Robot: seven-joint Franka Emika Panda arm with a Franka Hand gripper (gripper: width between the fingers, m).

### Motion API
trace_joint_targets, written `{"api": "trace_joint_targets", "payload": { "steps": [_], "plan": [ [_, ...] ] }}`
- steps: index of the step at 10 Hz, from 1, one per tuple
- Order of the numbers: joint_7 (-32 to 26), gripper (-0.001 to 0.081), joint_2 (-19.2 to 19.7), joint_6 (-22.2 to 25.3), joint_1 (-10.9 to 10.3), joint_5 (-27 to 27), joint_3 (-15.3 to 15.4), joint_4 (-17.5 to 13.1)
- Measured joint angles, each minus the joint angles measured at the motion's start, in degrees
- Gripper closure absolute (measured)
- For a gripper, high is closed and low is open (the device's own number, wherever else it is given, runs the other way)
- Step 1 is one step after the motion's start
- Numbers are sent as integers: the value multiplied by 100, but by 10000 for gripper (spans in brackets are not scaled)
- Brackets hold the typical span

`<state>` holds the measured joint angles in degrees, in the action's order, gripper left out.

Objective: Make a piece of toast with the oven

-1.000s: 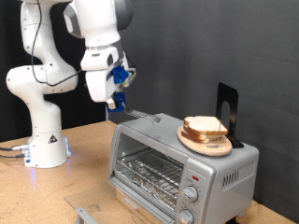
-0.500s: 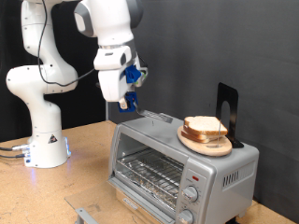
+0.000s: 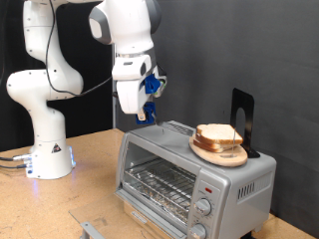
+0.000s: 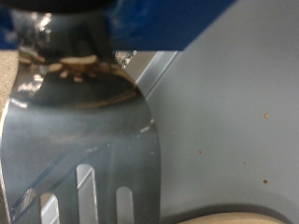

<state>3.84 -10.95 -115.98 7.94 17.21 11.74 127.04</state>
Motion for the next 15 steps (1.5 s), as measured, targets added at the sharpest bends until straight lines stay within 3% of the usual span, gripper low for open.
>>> {"api": "trace_joint_targets", "payload": {
  "steps": [10, 15],
  "plan": [
    [197, 337, 260, -54, 0, 0, 192, -228],
    [337, 338, 512, 225, -20, -2, 388, -436]
  ]
}}
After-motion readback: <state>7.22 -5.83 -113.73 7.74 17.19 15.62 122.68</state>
